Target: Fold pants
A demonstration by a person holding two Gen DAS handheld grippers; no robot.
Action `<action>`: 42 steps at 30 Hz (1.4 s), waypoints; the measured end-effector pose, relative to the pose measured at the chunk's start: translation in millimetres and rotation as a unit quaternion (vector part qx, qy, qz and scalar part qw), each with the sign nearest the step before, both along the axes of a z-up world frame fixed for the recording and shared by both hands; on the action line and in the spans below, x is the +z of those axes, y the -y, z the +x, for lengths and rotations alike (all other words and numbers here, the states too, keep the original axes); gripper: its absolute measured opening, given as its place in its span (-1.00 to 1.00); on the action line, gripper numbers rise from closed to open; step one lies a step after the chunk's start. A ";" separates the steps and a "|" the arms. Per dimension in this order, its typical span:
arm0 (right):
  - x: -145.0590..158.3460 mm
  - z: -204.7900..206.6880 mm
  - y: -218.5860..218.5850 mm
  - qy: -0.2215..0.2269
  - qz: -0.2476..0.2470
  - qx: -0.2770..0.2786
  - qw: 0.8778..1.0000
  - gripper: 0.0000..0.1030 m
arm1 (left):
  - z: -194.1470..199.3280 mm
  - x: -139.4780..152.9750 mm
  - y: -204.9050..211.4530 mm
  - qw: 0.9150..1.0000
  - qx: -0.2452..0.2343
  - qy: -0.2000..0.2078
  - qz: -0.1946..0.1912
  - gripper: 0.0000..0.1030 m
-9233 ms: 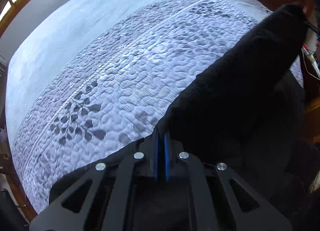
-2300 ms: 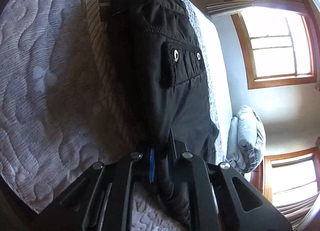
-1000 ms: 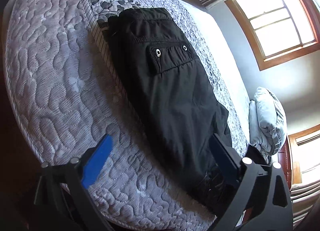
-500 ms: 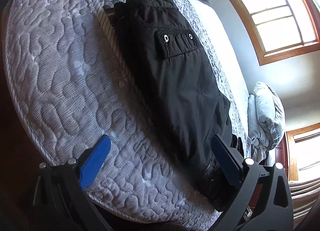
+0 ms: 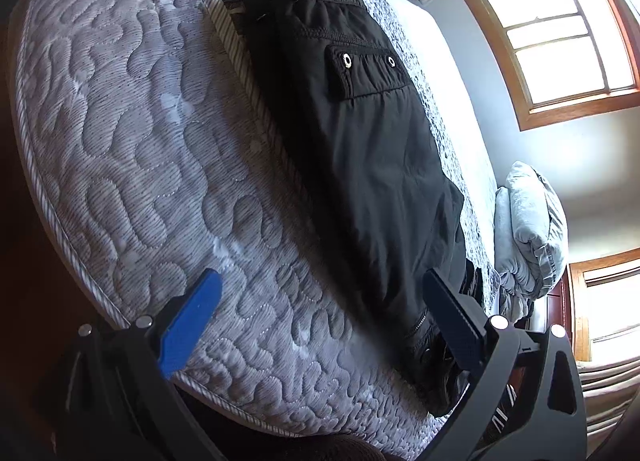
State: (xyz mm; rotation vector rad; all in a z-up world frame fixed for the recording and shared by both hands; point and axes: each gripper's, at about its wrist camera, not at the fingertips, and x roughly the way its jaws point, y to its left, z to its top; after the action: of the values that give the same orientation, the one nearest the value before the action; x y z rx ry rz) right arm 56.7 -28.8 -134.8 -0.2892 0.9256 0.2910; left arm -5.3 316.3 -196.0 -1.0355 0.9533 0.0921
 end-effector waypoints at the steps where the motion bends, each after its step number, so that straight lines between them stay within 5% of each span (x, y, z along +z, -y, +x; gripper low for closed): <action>1: -4.9 4.0 -0.9 -0.004 -0.007 -0.006 1.000 0.40 | -1.2 -0.5 0.1 1.000 0.000 -0.001 0.000 0.94; 3: -13.4 10.2 0.8 -0.014 -0.018 -0.018 1.000 0.17 | -4.0 -1.8 0.6 1.000 0.000 -0.003 -0.001 0.94; 4: -17.1 13.9 3.7 -0.024 -0.017 -0.025 0.999 -0.21 | -4.6 -2.1 0.4 1.000 0.000 -0.003 -0.001 0.94; 5: -19.6 17.0 8.5 -0.038 -0.001 -0.031 0.999 -0.39 | -5.4 -2.9 0.9 1.000 -0.001 -0.004 0.000 0.94; 8: -14.8 14.6 16.7 -0.039 0.032 -0.036 0.998 -0.66 | -6.3 -6.5 1.8 1.000 -0.005 -0.008 0.002 0.94; 11: 4.1 2.1 16.3 -0.010 0.052 -0.020 0.998 -0.70 | -6.3 -8.6 3.6 1.000 -0.007 -0.011 0.003 0.94; 16: 22.5 -13.7 3.0 0.005 0.058 0.026 0.998 -0.70 | -5.1 -10.2 9.1 1.000 -0.009 -0.014 0.009 0.94; 26: -16.1 -8.3 -17.1 -0.049 0.039 0.040 0.997 -0.67 | -2.8 -9.7 15.3 1.000 -0.013 -0.019 0.007 0.94; 29: -12.6 -10.9 -14.5 -0.054 0.063 0.043 0.996 -0.27 | -2.0 -11.7 10.7 1.000 -0.011 -0.022 0.005 0.94; 37: 13.5 -16.1 -10.2 -0.025 0.063 0.039 0.997 -0.25 | 10.9 -0.1 3.0 1.000 -0.014 -0.017 0.018 0.94; 42: 32.6 -13.6 9.2 -0.003 0.064 -0.012 0.998 0.25 | 24.2 3.6 -0.5 0.999 -0.020 -0.022 0.023 0.94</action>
State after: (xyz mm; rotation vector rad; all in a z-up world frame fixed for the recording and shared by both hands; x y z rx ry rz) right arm 43.2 -38.1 -102.2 -0.1601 0.9125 0.3280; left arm 18.8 316.8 -192.4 -0.9740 1.0077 0.1032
